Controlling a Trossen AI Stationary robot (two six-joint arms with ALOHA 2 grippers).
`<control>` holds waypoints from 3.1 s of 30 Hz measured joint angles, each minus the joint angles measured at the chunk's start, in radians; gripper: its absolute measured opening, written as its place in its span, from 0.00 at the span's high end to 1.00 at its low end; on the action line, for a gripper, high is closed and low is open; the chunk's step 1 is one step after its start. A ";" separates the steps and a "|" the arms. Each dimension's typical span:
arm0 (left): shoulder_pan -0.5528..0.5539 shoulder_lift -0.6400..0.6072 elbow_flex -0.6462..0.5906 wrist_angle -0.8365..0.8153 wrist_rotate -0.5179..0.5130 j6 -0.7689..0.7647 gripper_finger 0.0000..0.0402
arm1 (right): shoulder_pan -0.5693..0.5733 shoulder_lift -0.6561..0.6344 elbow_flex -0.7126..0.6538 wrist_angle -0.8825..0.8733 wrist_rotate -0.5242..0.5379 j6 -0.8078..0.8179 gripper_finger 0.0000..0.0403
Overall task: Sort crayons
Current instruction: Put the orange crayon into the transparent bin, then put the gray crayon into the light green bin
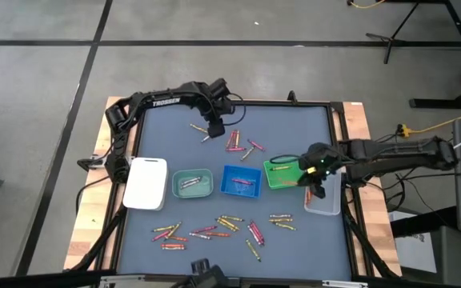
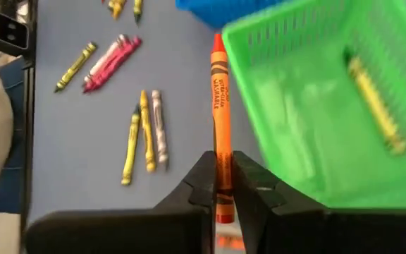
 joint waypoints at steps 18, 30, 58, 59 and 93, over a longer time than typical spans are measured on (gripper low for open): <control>-0.033 0.000 0.000 0.000 -0.047 -0.007 0.83 | 0.180 -0.013 0.000 -0.321 -0.103 0.308 0.92; -0.033 0.000 0.000 0.001 -0.051 -0.007 0.83 | 0.185 -0.011 0.001 -0.423 -0.104 0.308 0.92; -0.032 0.000 -0.229 0.017 -0.132 -0.062 0.58 | 0.184 0.009 0.001 -0.422 -0.044 0.307 0.92; -0.032 0.000 -0.239 0.033 -0.131 -0.062 0.58 | 0.184 0.009 0.001 -0.422 -0.032 0.307 0.92; -0.032 0.000 -0.259 0.059 -0.201 -0.086 0.81 | 0.184 0.009 0.000 -0.059 0.379 0.183 0.68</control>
